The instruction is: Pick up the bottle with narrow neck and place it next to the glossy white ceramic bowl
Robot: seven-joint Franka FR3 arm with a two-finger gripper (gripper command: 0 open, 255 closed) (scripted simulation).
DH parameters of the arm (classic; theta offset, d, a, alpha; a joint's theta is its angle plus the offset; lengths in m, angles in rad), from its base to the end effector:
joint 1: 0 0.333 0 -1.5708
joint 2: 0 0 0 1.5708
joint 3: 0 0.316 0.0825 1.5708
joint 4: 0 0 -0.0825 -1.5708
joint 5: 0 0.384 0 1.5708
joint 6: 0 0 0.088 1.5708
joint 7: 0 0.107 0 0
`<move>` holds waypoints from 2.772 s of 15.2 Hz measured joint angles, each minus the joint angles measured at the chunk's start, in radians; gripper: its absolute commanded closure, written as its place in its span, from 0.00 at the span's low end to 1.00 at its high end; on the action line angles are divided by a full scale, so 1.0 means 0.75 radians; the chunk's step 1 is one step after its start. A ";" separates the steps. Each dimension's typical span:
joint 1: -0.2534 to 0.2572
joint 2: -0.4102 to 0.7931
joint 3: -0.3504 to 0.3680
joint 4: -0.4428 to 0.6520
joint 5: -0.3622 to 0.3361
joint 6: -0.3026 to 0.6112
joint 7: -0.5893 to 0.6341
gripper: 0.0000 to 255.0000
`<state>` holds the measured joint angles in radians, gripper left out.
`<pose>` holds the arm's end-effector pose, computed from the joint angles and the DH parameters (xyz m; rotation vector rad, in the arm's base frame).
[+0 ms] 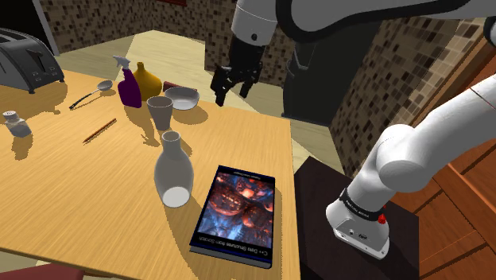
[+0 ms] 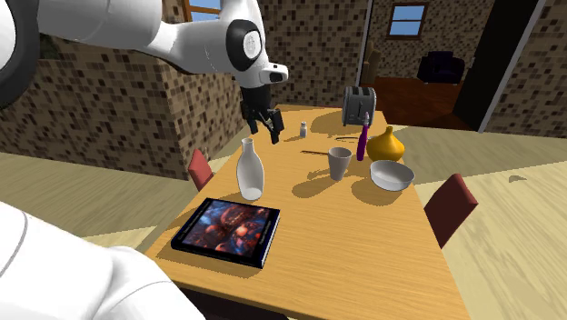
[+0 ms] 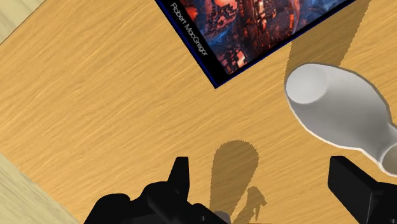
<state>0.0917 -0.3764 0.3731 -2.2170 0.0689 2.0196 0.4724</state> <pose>0.4058 0.2256 0.5316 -3.1229 0.0721 -0.2682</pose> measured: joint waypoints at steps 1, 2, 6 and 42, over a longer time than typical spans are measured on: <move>0.004 0.034 0.023 0.015 -0.006 0.016 0.026 0.00; 0.007 0.079 0.050 0.041 -0.017 0.033 0.058 0.00; 0.018 0.257 0.144 0.138 -0.080 0.093 0.180 0.00; 0.084 0.627 0.257 0.317 -0.299 0.213 0.438 1.00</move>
<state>0.1549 0.0941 0.5660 -1.9792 -0.1551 2.1795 0.8012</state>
